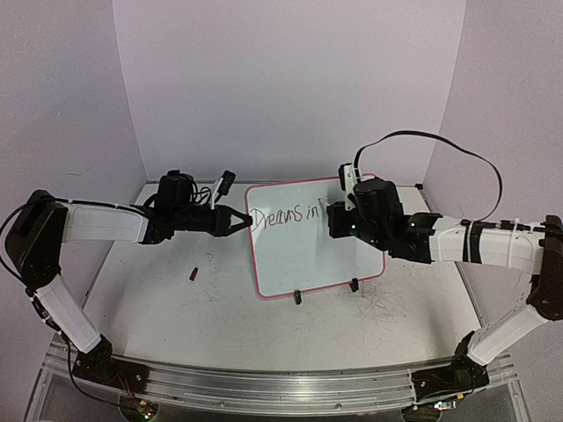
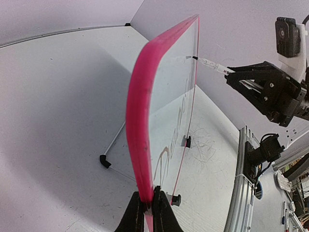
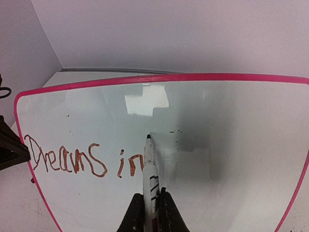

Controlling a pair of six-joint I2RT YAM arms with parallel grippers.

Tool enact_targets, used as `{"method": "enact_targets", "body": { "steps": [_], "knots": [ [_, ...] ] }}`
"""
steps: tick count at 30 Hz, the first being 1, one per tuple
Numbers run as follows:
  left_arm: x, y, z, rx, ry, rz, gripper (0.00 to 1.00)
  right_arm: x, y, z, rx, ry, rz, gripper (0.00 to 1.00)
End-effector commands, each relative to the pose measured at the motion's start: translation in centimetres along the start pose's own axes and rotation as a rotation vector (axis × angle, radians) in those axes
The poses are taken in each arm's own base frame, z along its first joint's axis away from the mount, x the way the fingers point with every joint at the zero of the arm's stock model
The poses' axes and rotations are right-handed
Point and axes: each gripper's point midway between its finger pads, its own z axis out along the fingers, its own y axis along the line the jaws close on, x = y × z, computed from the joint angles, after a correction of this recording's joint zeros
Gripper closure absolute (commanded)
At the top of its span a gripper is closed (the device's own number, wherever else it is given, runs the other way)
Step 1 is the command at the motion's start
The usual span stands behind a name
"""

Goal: Write a sentence on the whiteboard

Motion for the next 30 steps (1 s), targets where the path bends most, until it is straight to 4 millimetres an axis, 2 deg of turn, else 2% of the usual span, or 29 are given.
{"method": "enact_targets", "body": {
  "steps": [1,9,30],
  "knots": [
    [-0.7,-2.0,0.2,0.038,0.006,0.063,1.0,-1.7,0.5,0.5,-0.007,-0.042,0.007,1.0],
    [-0.6,-2.0,0.3,0.039,0.008,0.064,1.0,-0.6,-0.4,0.5,0.024,-0.024,0.013,1.0],
    [-0.6,-2.1,0.3,0.039,0.01,0.065,1.0,3.3,-0.9,-0.5,0.001,0.059,0.05,1.0]
  ]
}}
